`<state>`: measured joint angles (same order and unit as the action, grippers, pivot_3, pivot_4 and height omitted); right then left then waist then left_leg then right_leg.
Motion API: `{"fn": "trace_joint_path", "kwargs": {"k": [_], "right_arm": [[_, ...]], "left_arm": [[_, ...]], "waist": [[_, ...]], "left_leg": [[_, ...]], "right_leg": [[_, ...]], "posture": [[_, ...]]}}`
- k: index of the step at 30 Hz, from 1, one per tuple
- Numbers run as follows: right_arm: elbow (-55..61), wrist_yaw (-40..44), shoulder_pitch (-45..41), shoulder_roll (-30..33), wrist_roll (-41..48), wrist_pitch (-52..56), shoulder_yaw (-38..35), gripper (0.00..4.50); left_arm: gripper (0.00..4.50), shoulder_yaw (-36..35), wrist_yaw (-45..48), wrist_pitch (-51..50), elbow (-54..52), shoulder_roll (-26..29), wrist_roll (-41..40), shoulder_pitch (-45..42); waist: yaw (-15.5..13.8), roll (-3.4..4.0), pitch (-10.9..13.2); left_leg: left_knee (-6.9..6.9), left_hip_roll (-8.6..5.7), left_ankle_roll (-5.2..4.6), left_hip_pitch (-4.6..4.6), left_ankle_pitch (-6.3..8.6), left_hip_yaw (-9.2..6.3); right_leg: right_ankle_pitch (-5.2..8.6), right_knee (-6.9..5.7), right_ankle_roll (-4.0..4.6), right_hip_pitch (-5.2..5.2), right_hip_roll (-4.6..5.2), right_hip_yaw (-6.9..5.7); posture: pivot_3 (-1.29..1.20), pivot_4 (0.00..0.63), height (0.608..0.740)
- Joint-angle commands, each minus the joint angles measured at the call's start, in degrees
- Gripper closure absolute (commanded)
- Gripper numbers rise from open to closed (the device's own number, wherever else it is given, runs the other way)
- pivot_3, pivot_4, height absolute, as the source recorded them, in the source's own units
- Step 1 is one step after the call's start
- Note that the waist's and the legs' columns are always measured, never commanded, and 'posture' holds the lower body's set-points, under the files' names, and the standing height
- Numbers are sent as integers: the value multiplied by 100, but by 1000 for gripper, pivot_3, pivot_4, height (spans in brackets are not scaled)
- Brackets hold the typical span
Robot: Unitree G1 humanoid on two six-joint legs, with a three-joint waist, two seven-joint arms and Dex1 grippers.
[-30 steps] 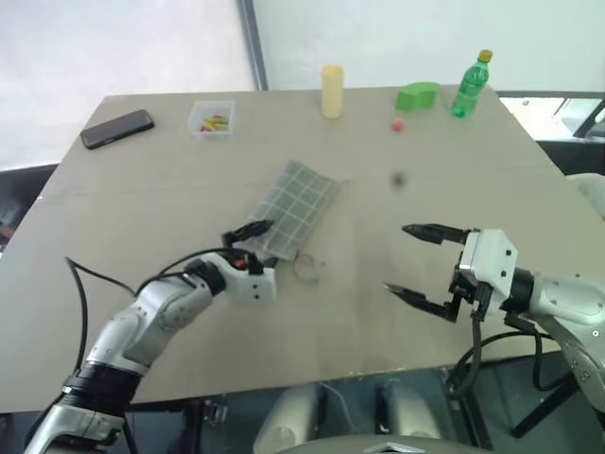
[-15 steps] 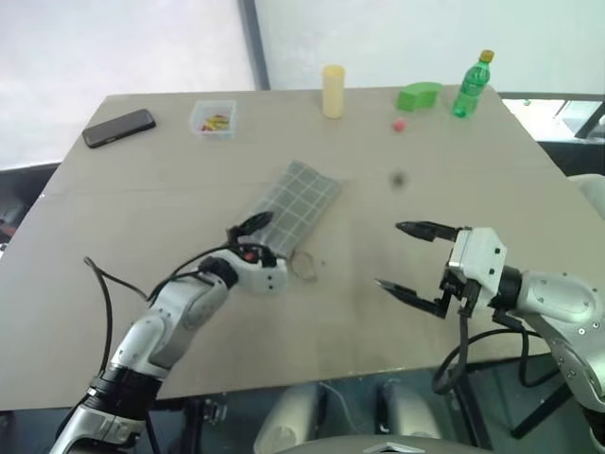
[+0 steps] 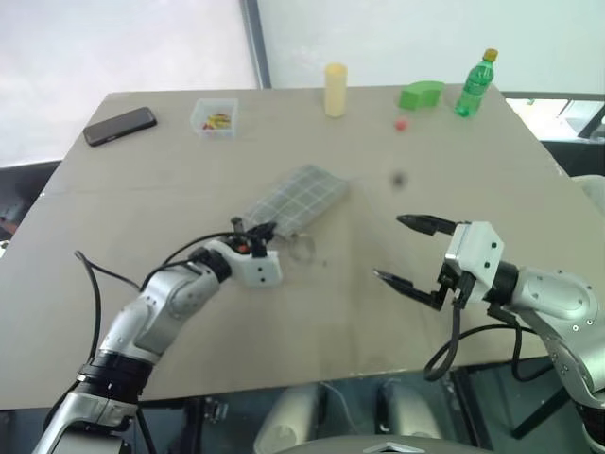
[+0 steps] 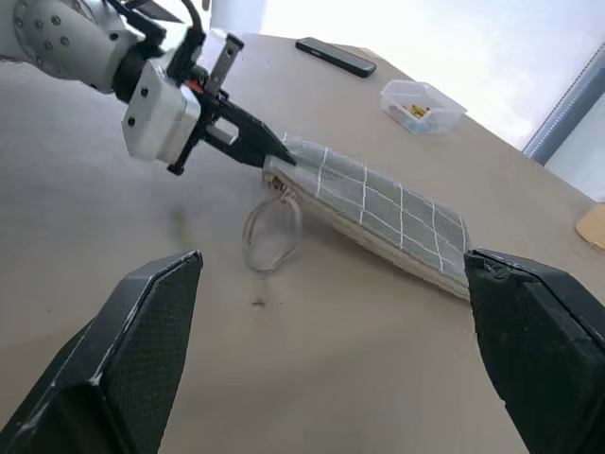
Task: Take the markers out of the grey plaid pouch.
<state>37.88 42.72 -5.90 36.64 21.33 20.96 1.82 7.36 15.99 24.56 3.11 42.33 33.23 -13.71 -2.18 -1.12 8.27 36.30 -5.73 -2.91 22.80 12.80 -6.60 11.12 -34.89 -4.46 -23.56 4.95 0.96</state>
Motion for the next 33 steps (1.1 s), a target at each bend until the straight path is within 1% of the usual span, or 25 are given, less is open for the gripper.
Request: {"fn": "trace_joint_path", "kwargs": {"k": [1, 3, 5, 7, 9, 12, 15, 17, 18, 21, 23, 25, 33], "right_arm": [[117, -155, -153, -41, -70, 24, 19, 0], [116, -213, -229, -73, -38, 152, 44, 0], [184, -500, -414, -140, -16, 620, 59, 0], [253, -826, -731, -303, 100, 1215, 119, 0], [254, -1120, -1048, -566, 459, 1906, 99, 0], [135, -1773, -1545, -1300, 1189, 3099, -64, 0], [121, -1870, -1673, -1698, 1925, 3794, -132, 0], [93, -1926, -1727, -1835, 2308, 4114, -213, 0], [60, -1994, -1781, -1875, 2354, 4185, -208, 0], [-318, -2396, -2062, -2137, 2275, 4349, -167, 0], [-528, -2497, -2225, -2227, 2197, 4330, -110, 0], [-631, -2539, -2377, -2340, 2234, 4327, -67, 0], [-1239, -2432, -2777, -2528, 1811, 3993, 495, 0]], "left_arm": [[4456, -237, -101, 312, 22, -67, -582, -235], [4456, -228, 28, 289, 39, -122, -824, -298], [4456, -223, 192, 149, 14, -250, -1141, -409], [4456, -223, 567, -211, -48, -516, -1804, -532], [4456, -221, 935, -535, -87, -739, -2388, -648], [4456, -245, 1377, -863, -6, -992, -3054, -823], [4456, -301, 1721, -860, 210, -1161, -3533, -934], [4456, -325, 1866, -787, 379, -1222, -3695, -984], [4456, -328, 1918, -747, 452, -1243, -3726, -1004], [4456, -324, 2051, -662, 612, -1319, -3771, -1014], [4456, -318, 2062, -641, 611, -1373, -3749, -981], [4456, -306, 2054, -636, 574, -1434, -3725, -942], [4456, -264, 2030, -722, 390, -1625, -3686, -855]], "waist": [[0, 0, 0], [2, 0, 0], [8, 0, 0], [8, 0, 0], [10, -1, 0], [40, -1, 0], [69, -2, 0], [107, -1, 0], [129, -1, 0], [165, -1, 0], [166, 0, 0], [155, 0, 0], [160, 0, 0]], "left_leg": [[0, 0, 0, 0, 0, 0], [0, 0, 0, -1, -1, 0], [0, -1, 0, -1, -1, 2], [1, -2, -1, 0, -1, 3], [2, -1, -1, -1, -2, 1], [2, 1, -17, -1, -11, -3], [1, 0, -22, 1, -14, -6], [1, -7, -23, 2, -15, -5], [1, -9, -24, 3, -14, -4], [0, -10, -26, 3, -13, 1], [0, -8, -27, 3, -13, 1], [-1, -6, -26, 2, -13, -2], [-1, -8, -23, 2, -15, 2]], "right_leg": [[0, -1, 0, 0, 0, 0], [0, -2, 0, 0, -1, 0], [-1, -2, 1, 0, -1, 2], [-1, -1, 1, 0, -1, 3], [-1, -5, 1, -1, -2, 2], [-1, -6, 2, -1, -5, 0], [-4, -7, 7, -3, -5, 0], [-4, -4, 7, -3, -2, 2], [-4, -3, 7, -3, 0, 4], [-4, -3, 7, -7, 0, 8], [-6, -9, 9, -11, -4, 9], [-7, -11, 10, -12, -7, 6], [-7, -8, 11, -12, -6, 9]], "posture": [[0, 150, 740], [0, 150, 740], [0, 150, 740], [0, 150, 740], [0, 150, 740], [0, 150, 740], [0, 150, 740], [0, 150, 740], [0, 150, 740], [0, 150, 740], [0, 150, 740], [0, 150, 740], [0, 150, 740]]}}
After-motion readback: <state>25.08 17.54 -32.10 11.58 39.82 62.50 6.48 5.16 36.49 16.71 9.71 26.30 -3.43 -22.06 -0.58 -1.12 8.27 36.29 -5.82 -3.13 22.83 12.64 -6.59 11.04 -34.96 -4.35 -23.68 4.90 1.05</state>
